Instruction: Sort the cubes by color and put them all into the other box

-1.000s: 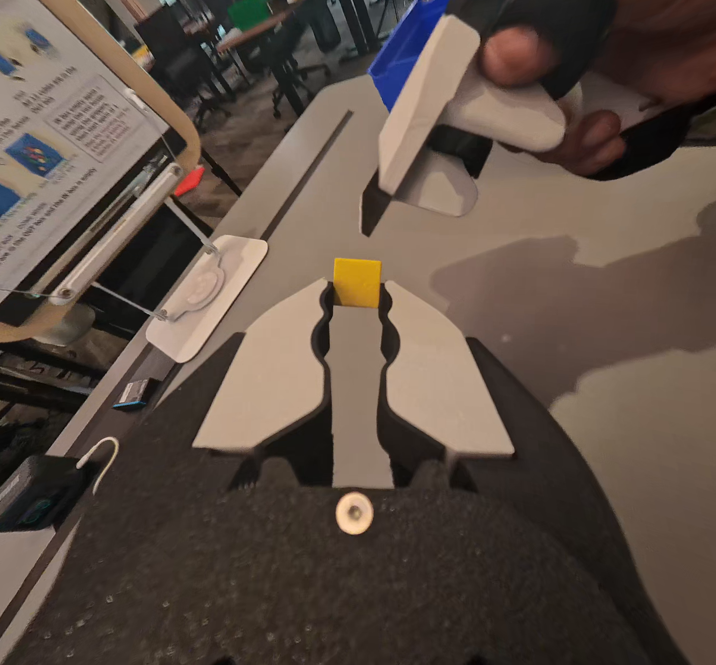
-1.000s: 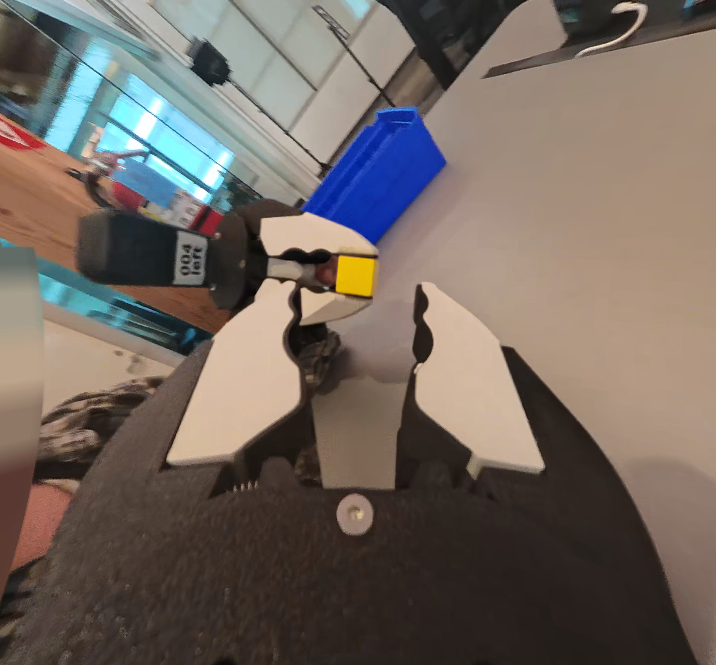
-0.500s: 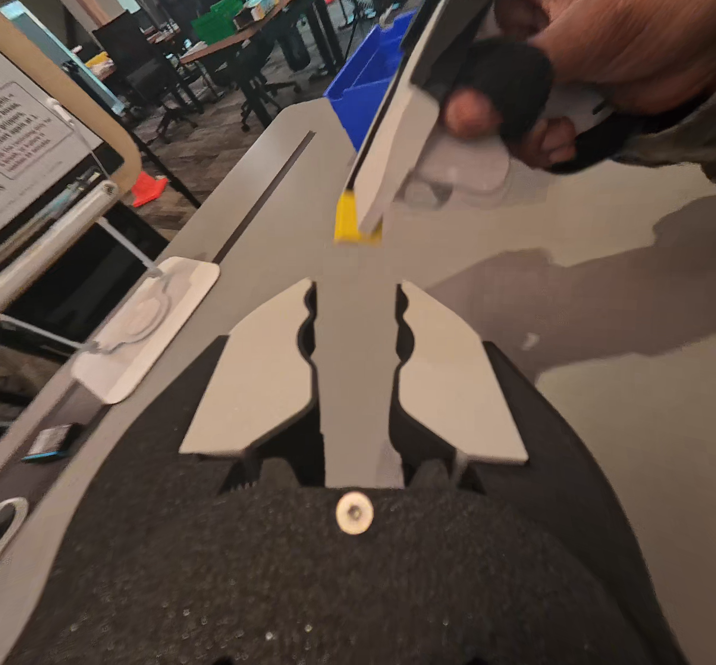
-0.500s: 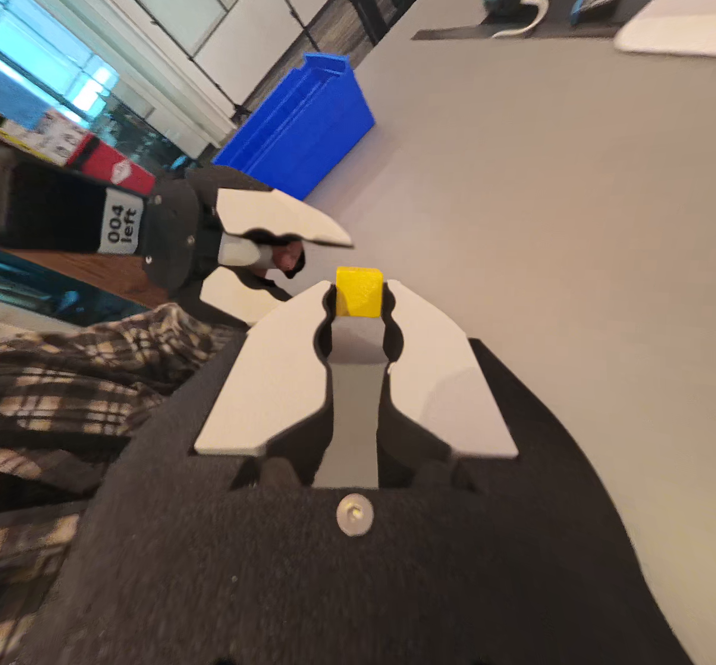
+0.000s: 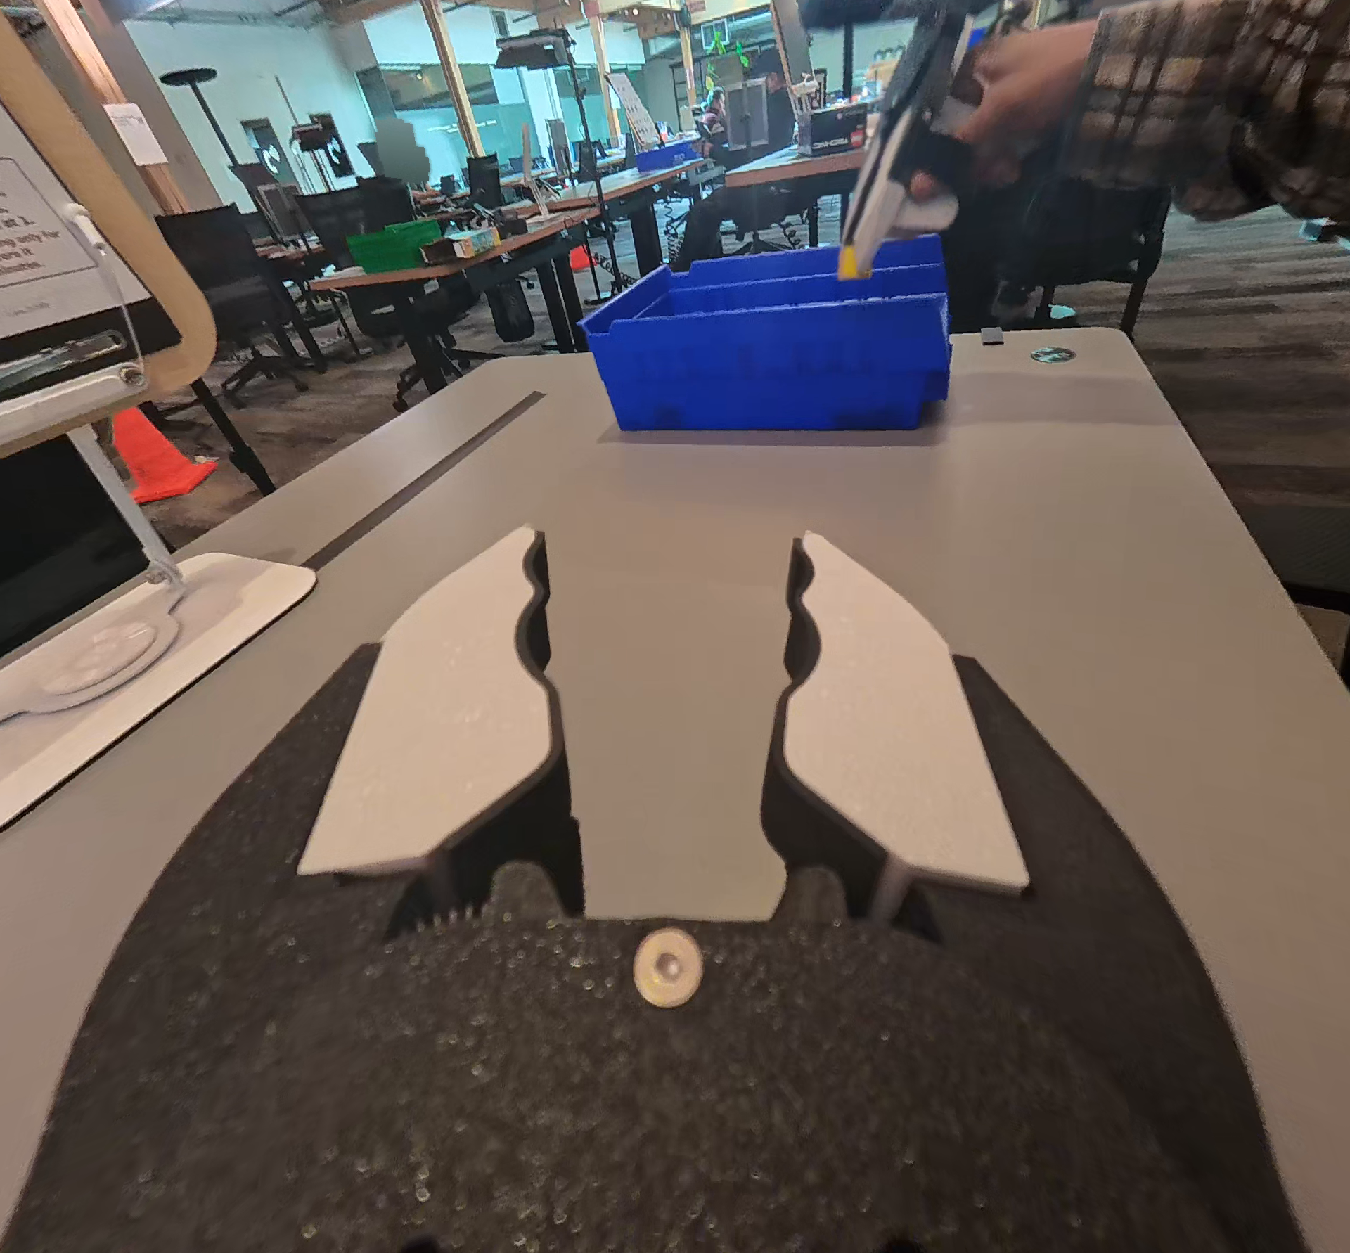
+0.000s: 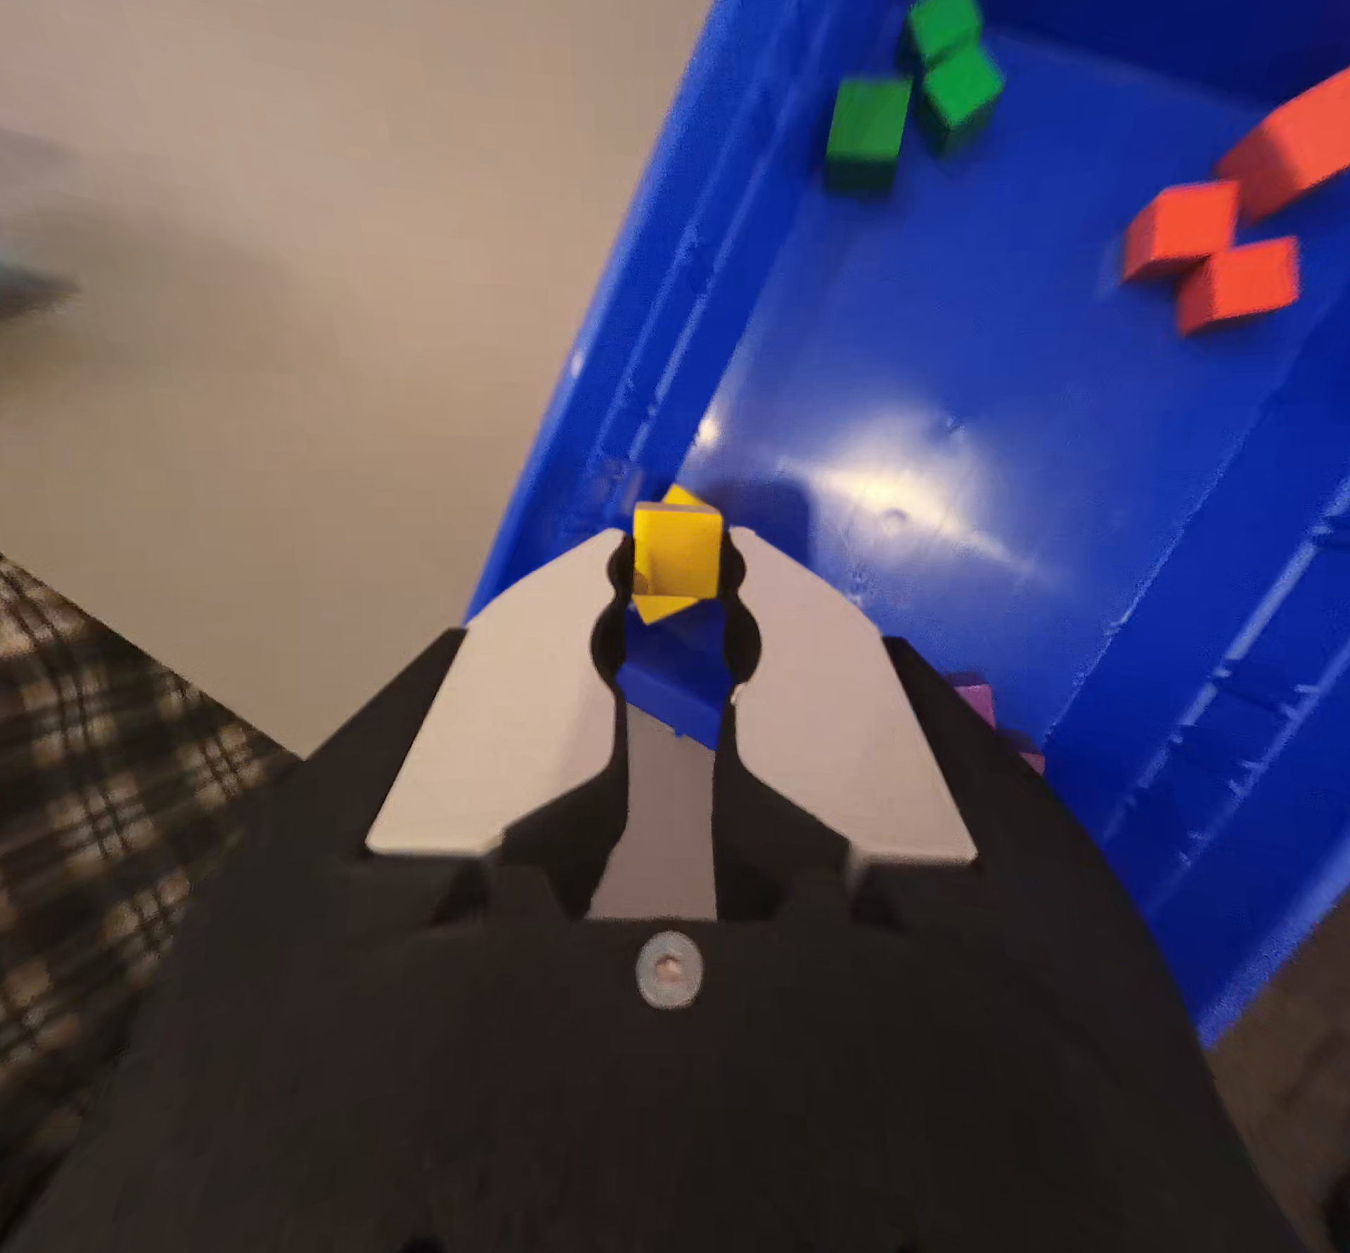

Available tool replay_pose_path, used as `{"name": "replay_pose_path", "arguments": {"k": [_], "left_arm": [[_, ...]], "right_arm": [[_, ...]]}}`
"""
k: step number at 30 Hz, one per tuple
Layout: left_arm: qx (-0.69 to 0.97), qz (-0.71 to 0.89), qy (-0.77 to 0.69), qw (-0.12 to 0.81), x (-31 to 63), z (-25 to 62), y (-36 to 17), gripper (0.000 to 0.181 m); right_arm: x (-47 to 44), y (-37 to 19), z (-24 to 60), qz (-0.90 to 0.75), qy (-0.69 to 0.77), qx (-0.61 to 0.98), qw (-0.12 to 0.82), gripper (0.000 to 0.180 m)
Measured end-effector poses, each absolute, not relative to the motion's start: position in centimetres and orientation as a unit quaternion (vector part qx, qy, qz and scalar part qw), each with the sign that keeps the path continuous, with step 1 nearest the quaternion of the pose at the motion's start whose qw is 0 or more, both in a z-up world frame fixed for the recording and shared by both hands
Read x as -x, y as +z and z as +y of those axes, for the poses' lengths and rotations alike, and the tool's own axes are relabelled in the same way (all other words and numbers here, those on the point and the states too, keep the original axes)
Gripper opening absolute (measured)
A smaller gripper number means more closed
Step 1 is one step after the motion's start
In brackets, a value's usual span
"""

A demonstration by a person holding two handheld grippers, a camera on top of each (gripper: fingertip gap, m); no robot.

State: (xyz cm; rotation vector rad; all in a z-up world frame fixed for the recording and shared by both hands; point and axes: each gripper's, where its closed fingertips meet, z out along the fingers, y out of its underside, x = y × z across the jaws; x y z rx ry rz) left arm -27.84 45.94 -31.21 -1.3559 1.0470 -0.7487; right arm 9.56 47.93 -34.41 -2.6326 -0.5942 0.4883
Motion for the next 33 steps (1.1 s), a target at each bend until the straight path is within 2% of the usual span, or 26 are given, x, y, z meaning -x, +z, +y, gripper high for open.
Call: {"name": "replay_pose_path", "arguments": {"k": [6,13,14,15,16,20,25,28,30,33], "left_arm": [[0.589,0.433,-0.325,0.600,28.5,46.9,-31.7,0.056],[0.592,0.444,-0.312,0.596,28.2,47.0,-32.2,0.052],[0.592,0.447,-0.309,0.595,28.1,46.9,-32.2,0.051],[0.592,0.448,-0.307,0.595,28.1,46.9,-32.3,0.051],[0.592,0.449,-0.304,0.596,28.2,46.8,-32.3,0.051],[0.588,0.445,-0.303,0.604,28.3,46.6,-31.8,0.050],[0.583,0.447,-0.292,0.613,28.4,46.4,-31.3,0.050],[0.580,0.447,-0.287,0.618,28.5,46.3,-31.0,0.050],[0.579,0.444,-0.287,0.621,28.5,46.3,-30.7,0.051],[0.579,0.439,-0.285,0.625,28.6,46.3,-30.4,0.054]], "right_arm": [[-10.3,-39.8,47.6,-0.232,0.163,0.952,0.113,0.022],[-10.8,-42.4,47.1,-0.233,0.157,0.957,0.068,0.022],[-10.7,-42.5,47.0,-0.236,0.160,0.956,0.067,0.023],[-10.8,-42.5,47.1,-0.235,0.153,0.957,0.069,0.034],[-10.9,-42.2,47.3,-0.235,0.144,0.958,0.077,0.042],[-10.9,-38.5,48.4,-0.223,0.143,0.953,0.147,0.051],[-15.0,-30.1,50.7,-0.155,0.075,0.945,0.278,0.084],[-19.1,-25.3,52.0,-0.083,0.026,0.938,0.336,0.086],[-22.3,-24.5,52.3,-0.036,-0.010,0.945,0.325,0.087],[-25.2,-27.4,52.0,0.010,-0.013,0.970,0.243,0.087]]}}
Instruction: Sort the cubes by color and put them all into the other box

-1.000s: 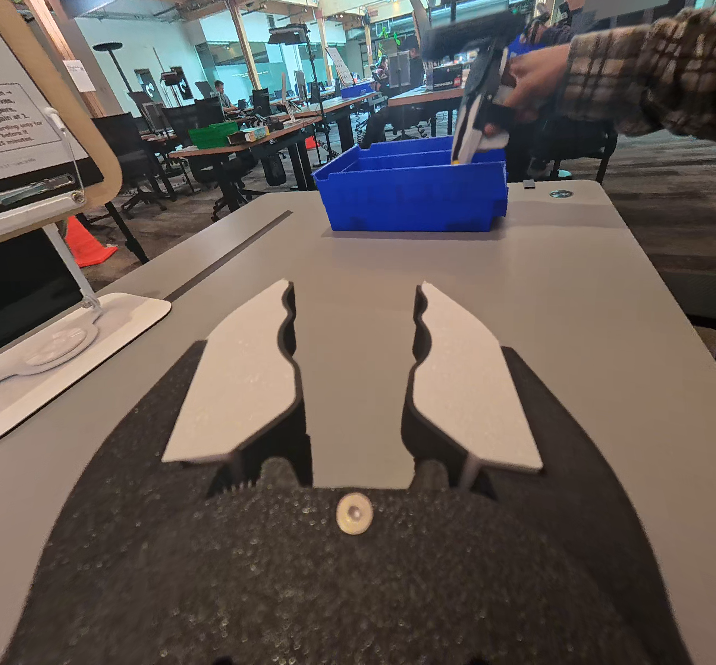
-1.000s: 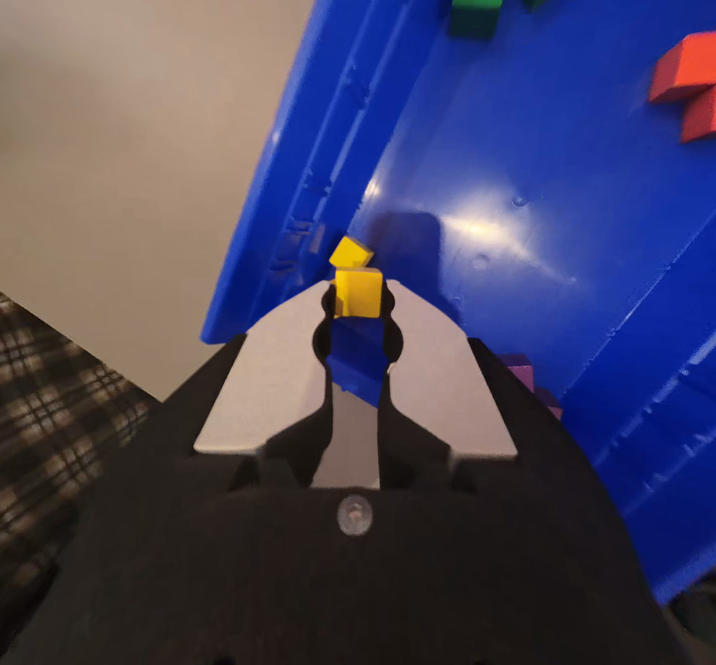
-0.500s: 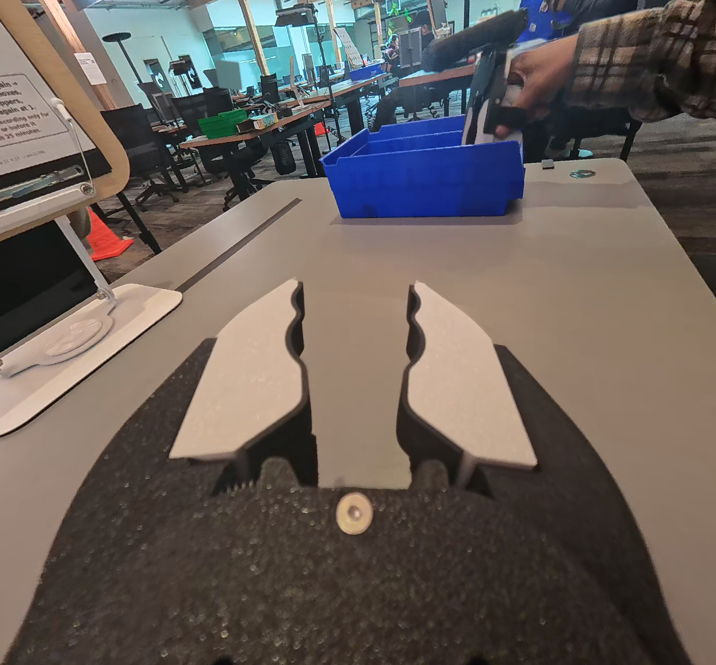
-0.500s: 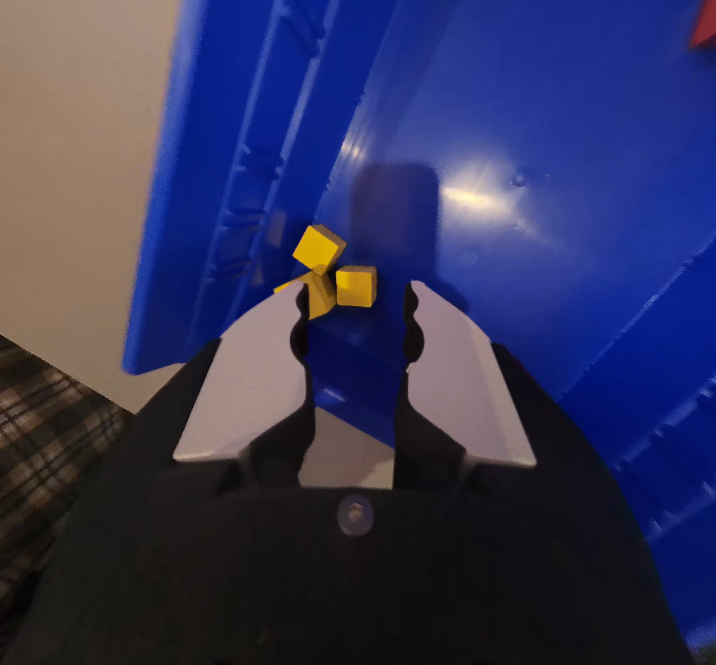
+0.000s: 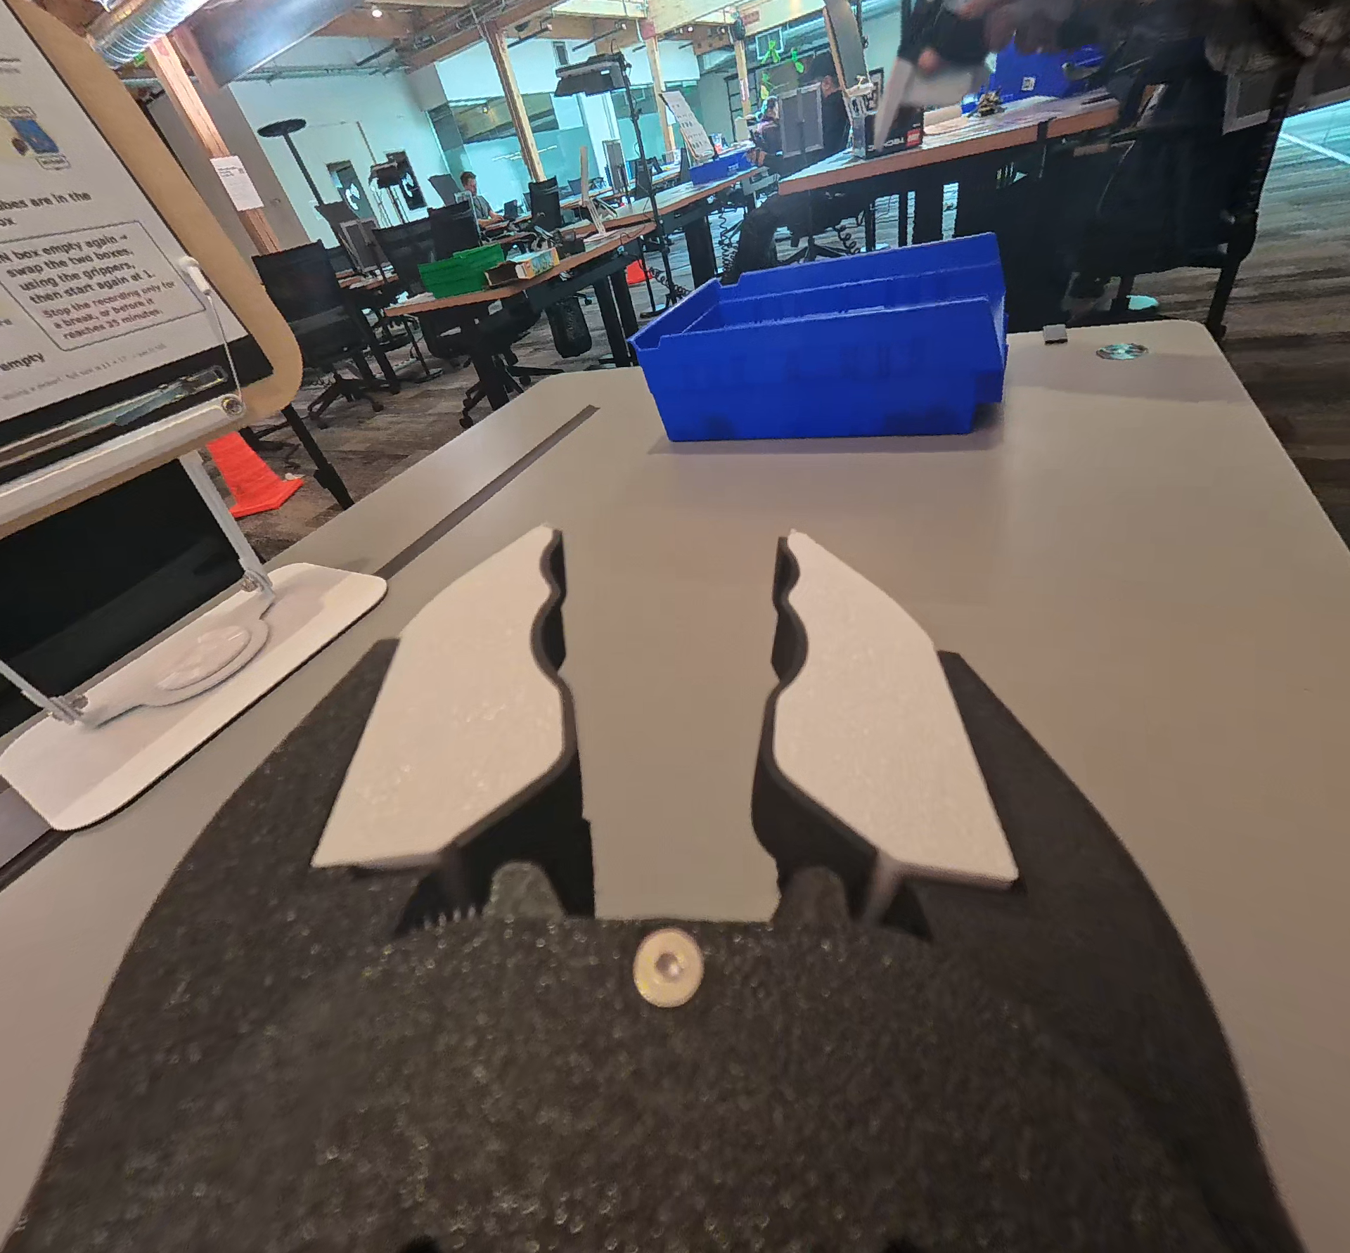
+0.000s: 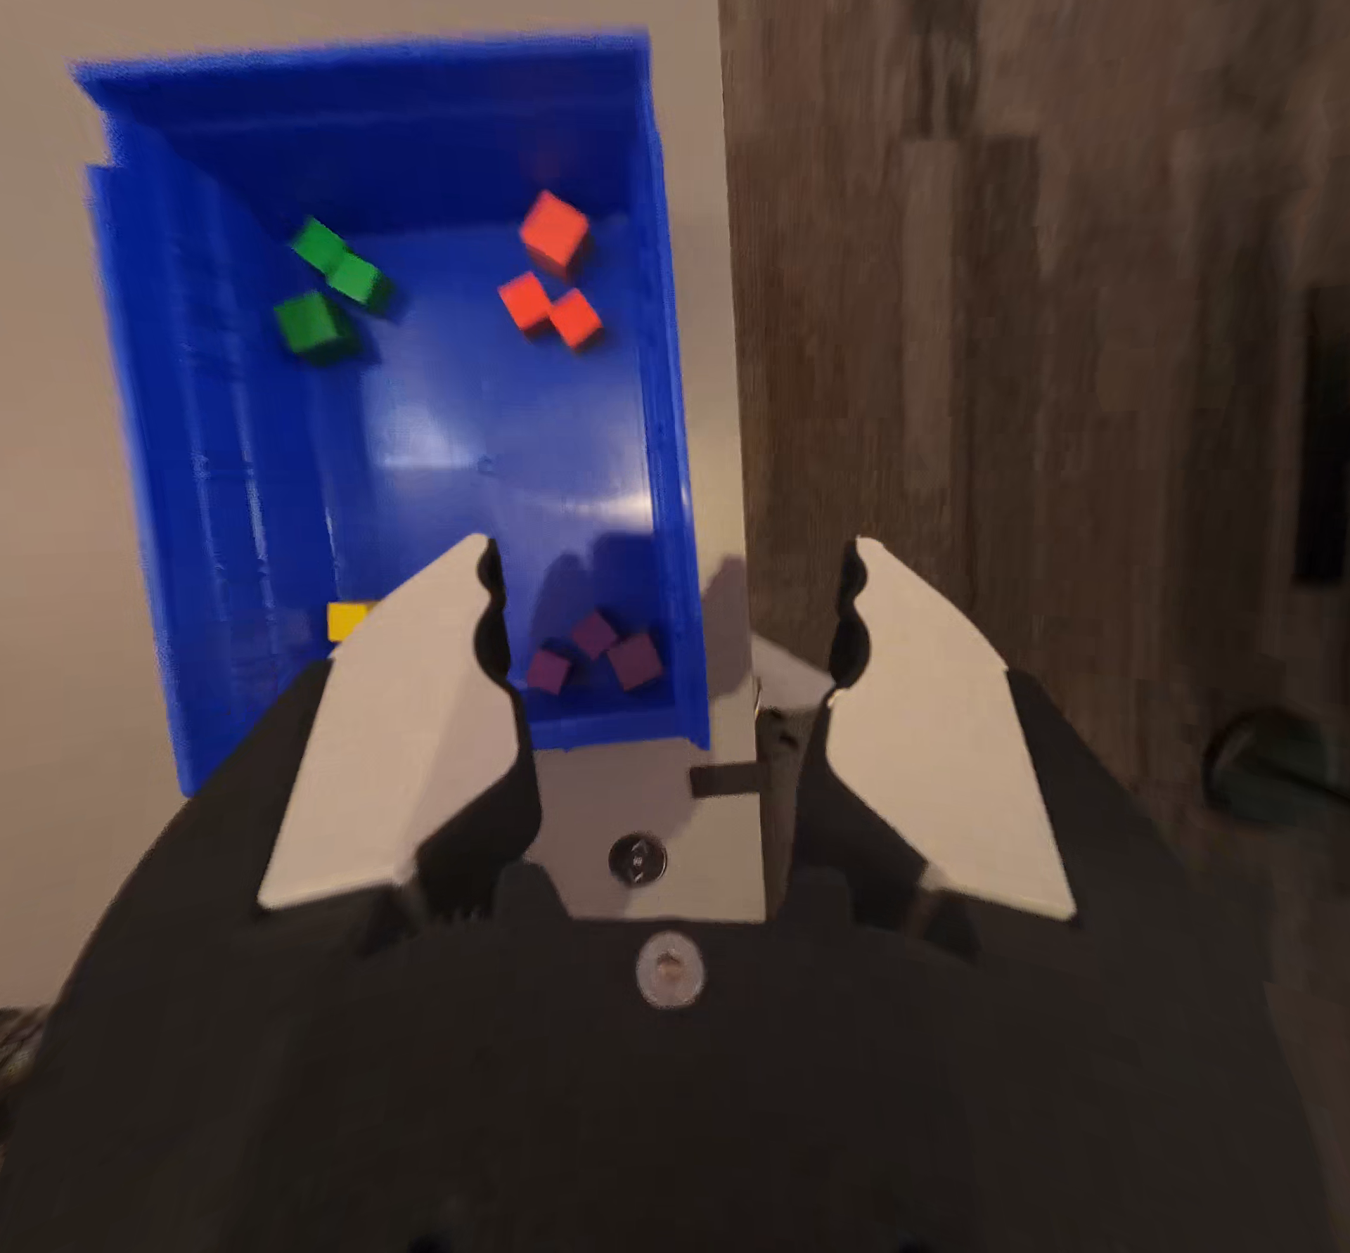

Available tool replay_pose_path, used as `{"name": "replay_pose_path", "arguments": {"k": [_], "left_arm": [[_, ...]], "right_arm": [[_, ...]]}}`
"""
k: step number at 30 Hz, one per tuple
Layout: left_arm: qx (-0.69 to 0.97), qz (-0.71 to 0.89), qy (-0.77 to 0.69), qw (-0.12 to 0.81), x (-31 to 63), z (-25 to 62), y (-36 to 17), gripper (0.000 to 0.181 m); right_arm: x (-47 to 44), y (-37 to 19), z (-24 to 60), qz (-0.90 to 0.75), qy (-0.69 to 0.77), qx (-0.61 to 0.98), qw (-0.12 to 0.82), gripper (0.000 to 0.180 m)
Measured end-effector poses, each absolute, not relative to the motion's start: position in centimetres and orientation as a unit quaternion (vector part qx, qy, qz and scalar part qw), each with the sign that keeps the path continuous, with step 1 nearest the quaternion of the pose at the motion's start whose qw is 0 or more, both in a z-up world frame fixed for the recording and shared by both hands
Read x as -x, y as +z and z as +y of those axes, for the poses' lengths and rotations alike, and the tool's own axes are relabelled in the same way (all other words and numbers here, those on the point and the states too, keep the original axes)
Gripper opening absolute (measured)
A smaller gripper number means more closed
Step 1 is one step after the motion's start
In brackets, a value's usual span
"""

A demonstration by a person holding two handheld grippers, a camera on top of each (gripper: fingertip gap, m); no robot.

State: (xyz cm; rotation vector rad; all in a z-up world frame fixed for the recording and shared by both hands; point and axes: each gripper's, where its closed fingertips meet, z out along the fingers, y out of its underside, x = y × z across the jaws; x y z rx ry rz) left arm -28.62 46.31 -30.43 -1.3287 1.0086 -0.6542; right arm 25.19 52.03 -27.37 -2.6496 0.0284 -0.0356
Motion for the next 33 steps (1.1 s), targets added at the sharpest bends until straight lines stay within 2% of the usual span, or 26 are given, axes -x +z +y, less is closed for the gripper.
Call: {"name": "replay_pose_path", "arguments": {"k": [8,13,15,16,18,19,33], "left_arm": [[0.587,0.421,-0.289,0.628,29.3,46.8,-30.3,0.058],[0.592,0.418,-0.295,0.622,29.4,47.0,-30.4,0.059],[0.592,0.417,-0.295,0.624,29.4,47.0,-30.3,0.059],[0.592,0.416,-0.295,0.624,29.5,47.1,-30.2,0.059],[0.593,0.413,-0.294,0.626,29.8,47.1,-30.0,0.059],[0.594,0.410,-0.294,0.626,30.0,47.1,-29.9,0.059],[0.633,0.294,-0.291,0.654,37.6,42.0,-25.0,0.057]], "right_arm": [[-26.0,-37.0,51.6,0.072,0.035,0.992,0.102,0.092],[-26.0,-39.9,51.1,0.076,0.032,0.996,0.044,0.080],[-25.7,-40.8,51.0,0.075,0.044,0.996,0.026,0.069],[-25.5,-41.2,51.0,0.074,0.053,0.996,0.018,0.055],[-24.4,-41.7,51.1,0.070,0.091,0.993,0.010,0.011],[-24.5,-41.9,51.1,0.070,0.089,0.994,0.006,0.008],[-23.2,-41.9,50.9,-0.012,0.065,0.997,0.030,0.005]]}}
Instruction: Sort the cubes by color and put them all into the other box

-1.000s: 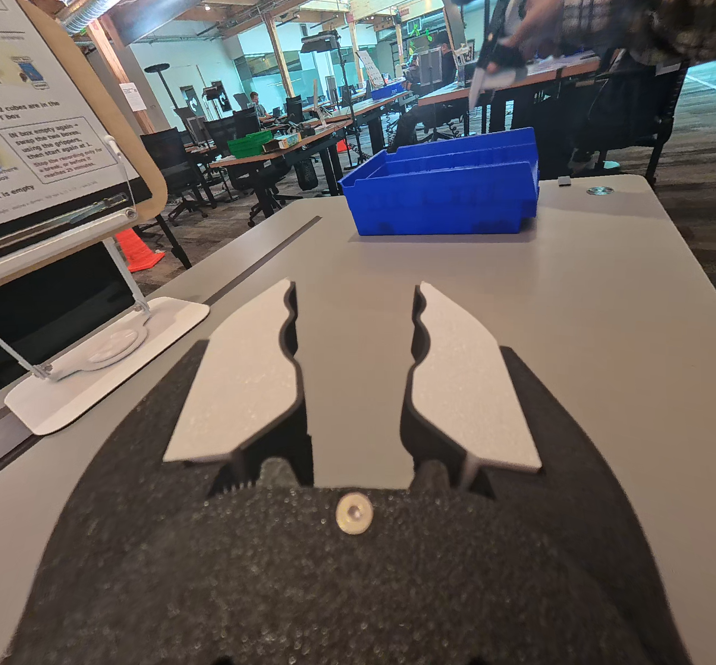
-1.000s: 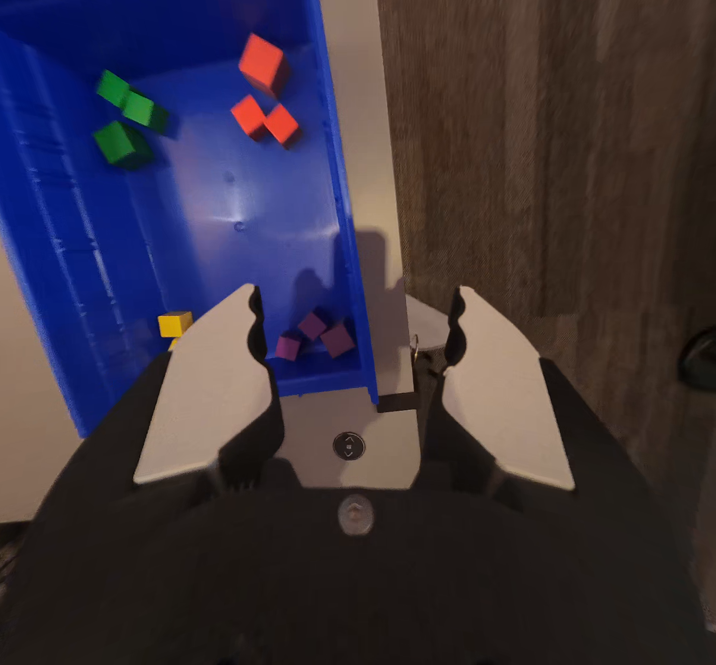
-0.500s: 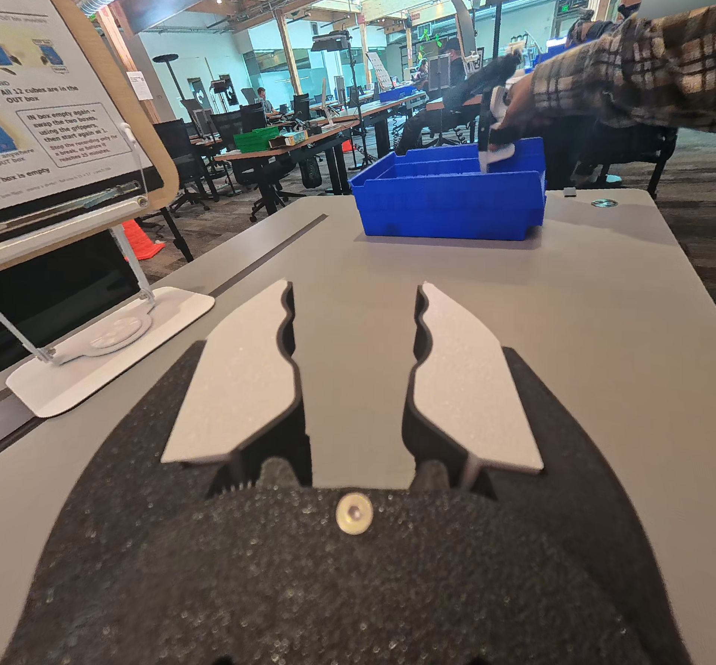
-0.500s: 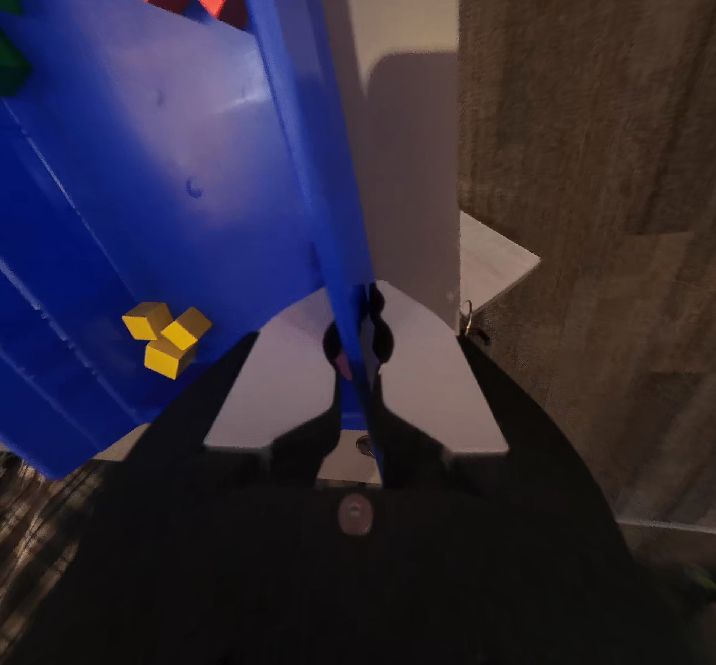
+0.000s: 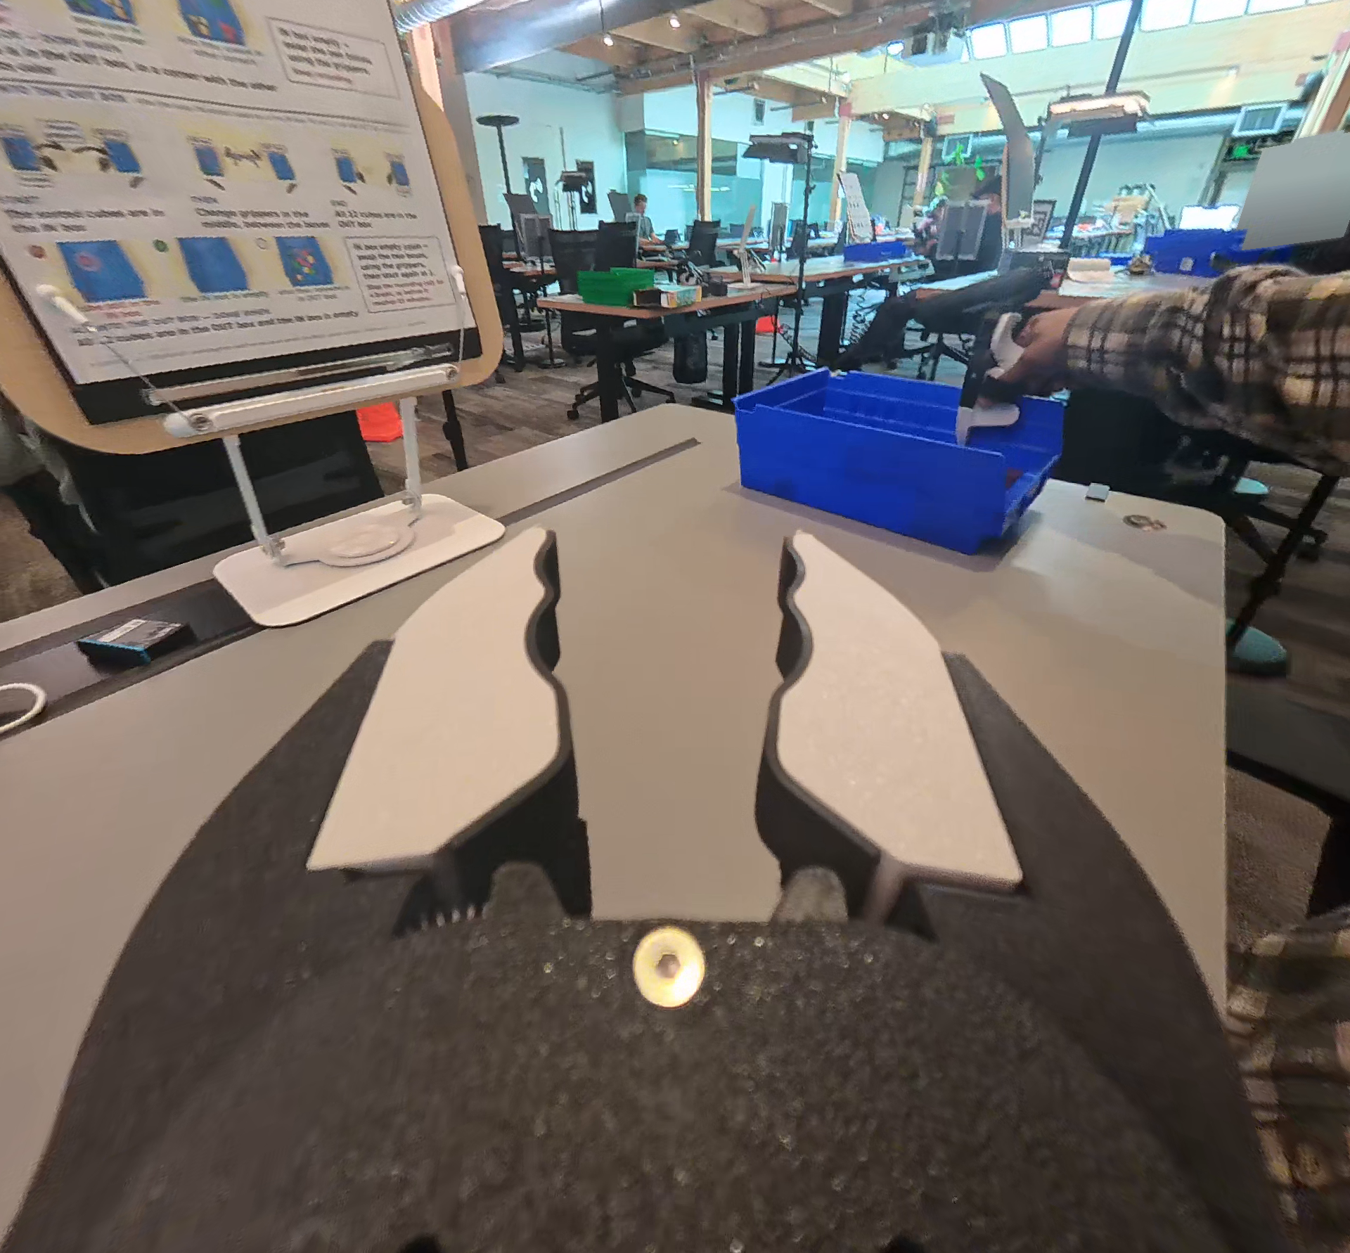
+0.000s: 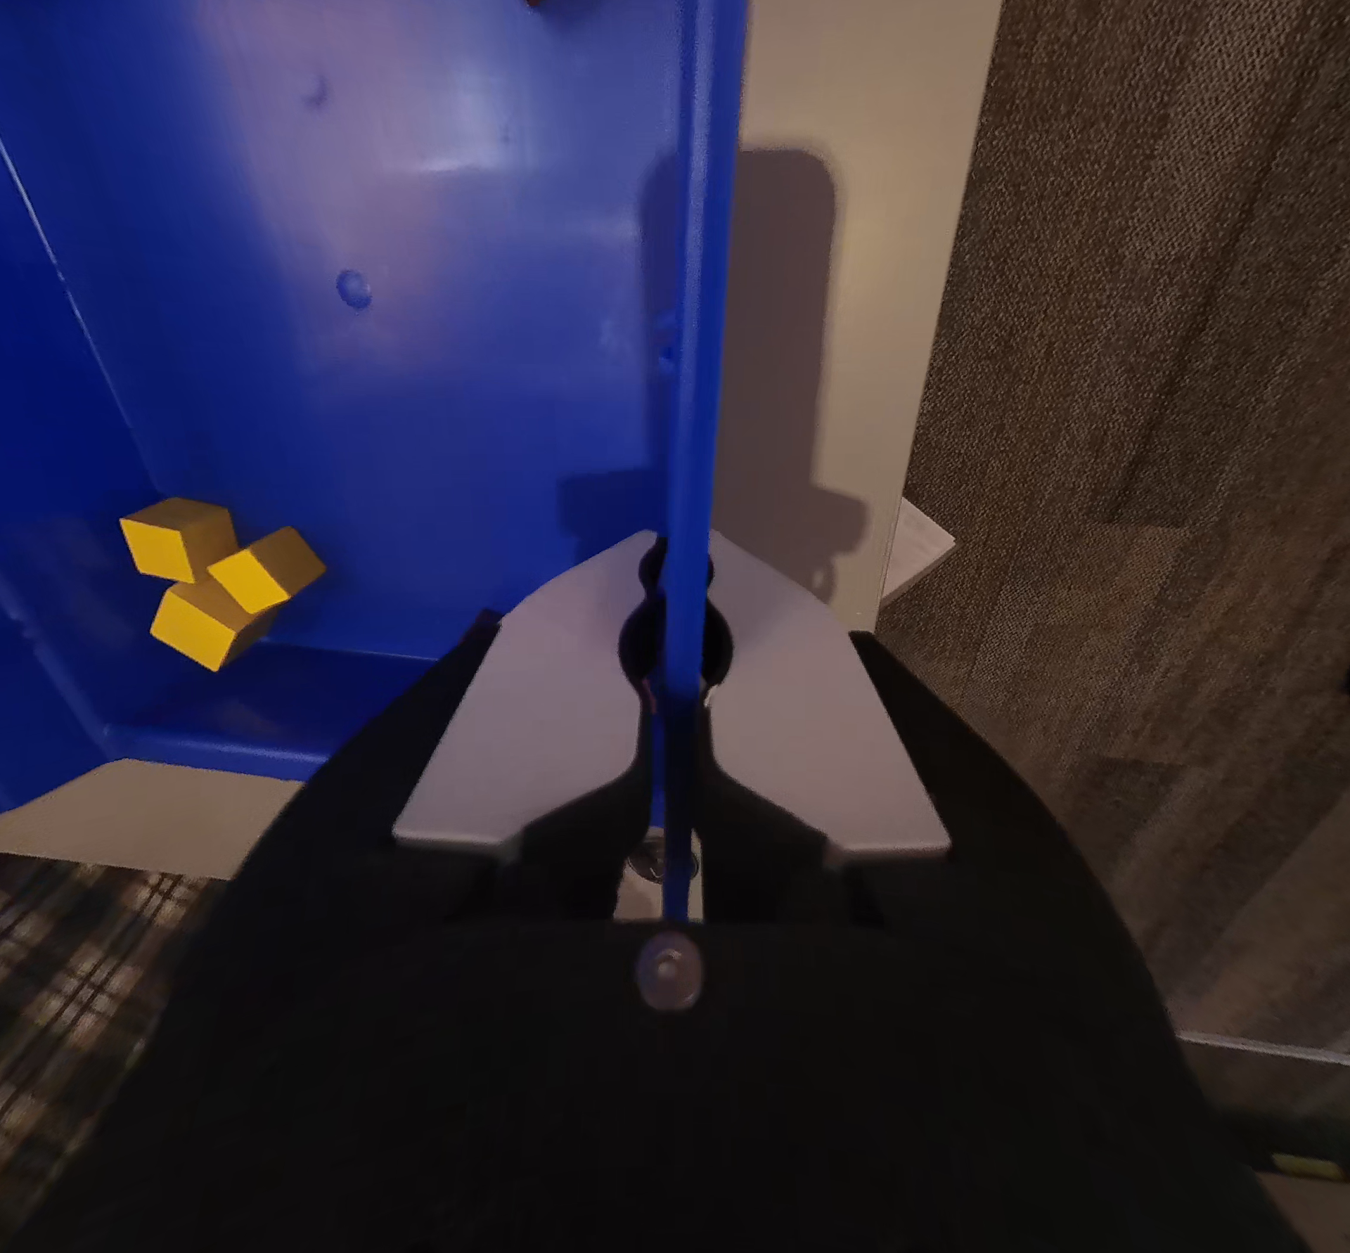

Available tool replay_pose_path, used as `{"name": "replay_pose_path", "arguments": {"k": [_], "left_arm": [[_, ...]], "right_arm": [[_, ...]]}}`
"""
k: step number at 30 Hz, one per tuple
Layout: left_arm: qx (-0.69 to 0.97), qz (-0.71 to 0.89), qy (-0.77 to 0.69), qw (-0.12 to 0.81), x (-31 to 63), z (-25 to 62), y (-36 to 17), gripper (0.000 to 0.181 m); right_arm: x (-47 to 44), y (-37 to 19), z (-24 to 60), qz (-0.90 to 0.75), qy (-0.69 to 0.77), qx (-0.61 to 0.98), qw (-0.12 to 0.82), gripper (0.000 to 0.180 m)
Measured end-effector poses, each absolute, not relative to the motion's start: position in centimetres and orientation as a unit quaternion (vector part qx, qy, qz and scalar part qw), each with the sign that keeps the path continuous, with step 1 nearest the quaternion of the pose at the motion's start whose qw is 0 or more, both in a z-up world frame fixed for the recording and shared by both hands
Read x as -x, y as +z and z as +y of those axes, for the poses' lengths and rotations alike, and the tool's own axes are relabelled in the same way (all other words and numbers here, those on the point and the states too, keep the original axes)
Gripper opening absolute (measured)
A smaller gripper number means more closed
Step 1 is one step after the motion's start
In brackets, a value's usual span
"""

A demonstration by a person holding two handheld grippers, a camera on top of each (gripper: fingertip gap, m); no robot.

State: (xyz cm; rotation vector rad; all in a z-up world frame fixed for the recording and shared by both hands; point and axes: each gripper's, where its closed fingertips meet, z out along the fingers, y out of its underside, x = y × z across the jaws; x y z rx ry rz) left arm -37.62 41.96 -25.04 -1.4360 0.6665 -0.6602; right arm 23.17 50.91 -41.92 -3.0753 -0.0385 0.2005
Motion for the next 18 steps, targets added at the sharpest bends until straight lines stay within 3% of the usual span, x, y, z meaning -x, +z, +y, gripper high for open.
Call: {"name": "replay_pose_path", "arguments": {"k": [7,18], "left_arm": [[0.660,0.275,-0.264,0.647,39.8,41.2,-25.2,0.057],[0.634,0.255,-0.253,0.685,42.5,41.8,-21.1,0.056]], "right_arm": [[-21.5,-41.9,51.0,-0.018,0.075,0.996,0.048,0.005],[-11.8,-41.6,52.3,-0.037,0.092,0.994,0.050,0.005]]}}
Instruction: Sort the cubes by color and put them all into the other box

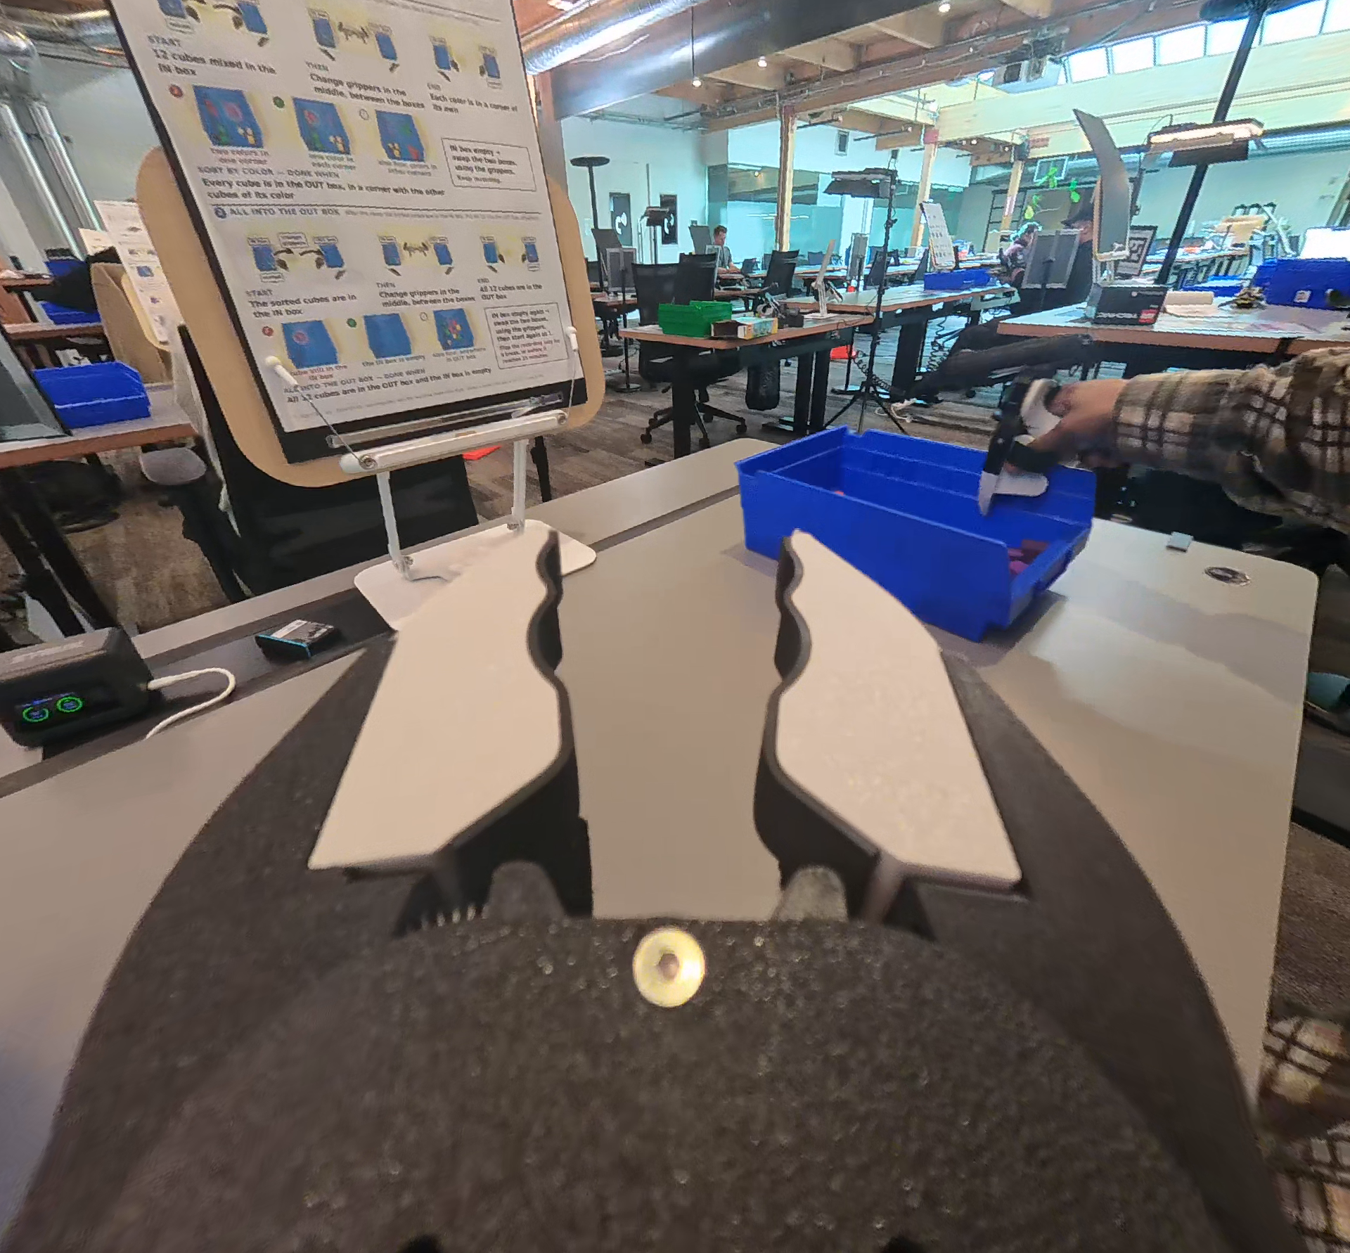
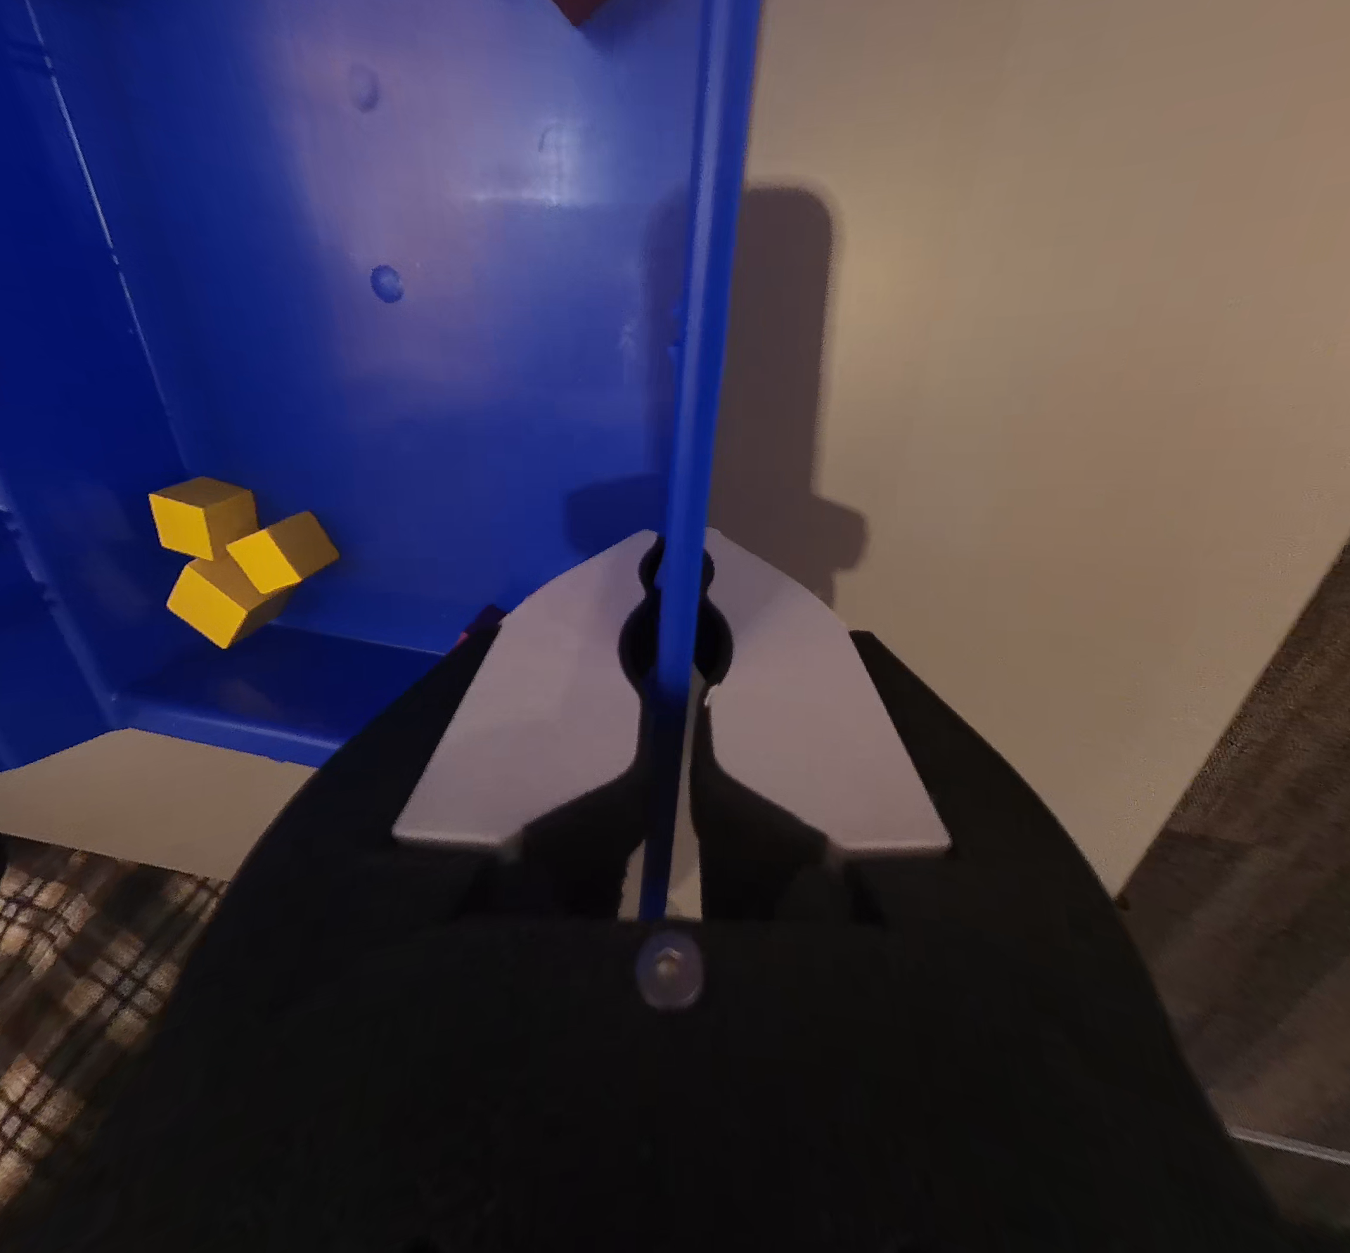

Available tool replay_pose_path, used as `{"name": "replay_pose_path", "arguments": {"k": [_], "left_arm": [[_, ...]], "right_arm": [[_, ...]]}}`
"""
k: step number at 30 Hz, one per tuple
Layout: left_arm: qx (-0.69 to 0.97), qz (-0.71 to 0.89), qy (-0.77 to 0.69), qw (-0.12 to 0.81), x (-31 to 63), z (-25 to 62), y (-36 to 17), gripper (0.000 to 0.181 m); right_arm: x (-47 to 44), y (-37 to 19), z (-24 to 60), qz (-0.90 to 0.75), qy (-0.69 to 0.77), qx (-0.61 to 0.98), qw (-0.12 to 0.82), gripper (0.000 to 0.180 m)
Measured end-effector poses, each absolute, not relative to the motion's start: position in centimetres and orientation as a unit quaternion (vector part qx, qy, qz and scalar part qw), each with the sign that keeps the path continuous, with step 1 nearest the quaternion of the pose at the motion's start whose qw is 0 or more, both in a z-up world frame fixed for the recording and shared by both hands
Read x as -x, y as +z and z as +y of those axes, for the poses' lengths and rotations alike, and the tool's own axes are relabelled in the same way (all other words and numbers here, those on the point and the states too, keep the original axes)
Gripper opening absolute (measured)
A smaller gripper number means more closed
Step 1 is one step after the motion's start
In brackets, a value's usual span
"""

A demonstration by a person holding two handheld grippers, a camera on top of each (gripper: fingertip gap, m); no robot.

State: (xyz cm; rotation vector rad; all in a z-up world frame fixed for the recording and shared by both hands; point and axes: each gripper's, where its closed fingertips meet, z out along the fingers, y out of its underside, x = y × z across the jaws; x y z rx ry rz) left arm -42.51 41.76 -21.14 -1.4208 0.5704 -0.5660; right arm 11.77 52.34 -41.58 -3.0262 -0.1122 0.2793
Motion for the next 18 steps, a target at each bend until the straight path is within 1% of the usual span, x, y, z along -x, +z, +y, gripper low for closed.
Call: {"name": "replay_pose_path", "arguments": {"k": [7,18], "left_arm": [[0.634,0.250,-0.251,0.688,43.8,41.2,-20.7,0.055],[0.637,0.248,-0.246,0.687,44.3,41.2,-20.5,0.054]], "right_arm": [[-7.1,-41.2,53.2,-0.052,0.091,0.993,0.045,0.005],[-3.6,-41.1,53.2,-0.068,0.103,0.991,0.043,0.005]]}}
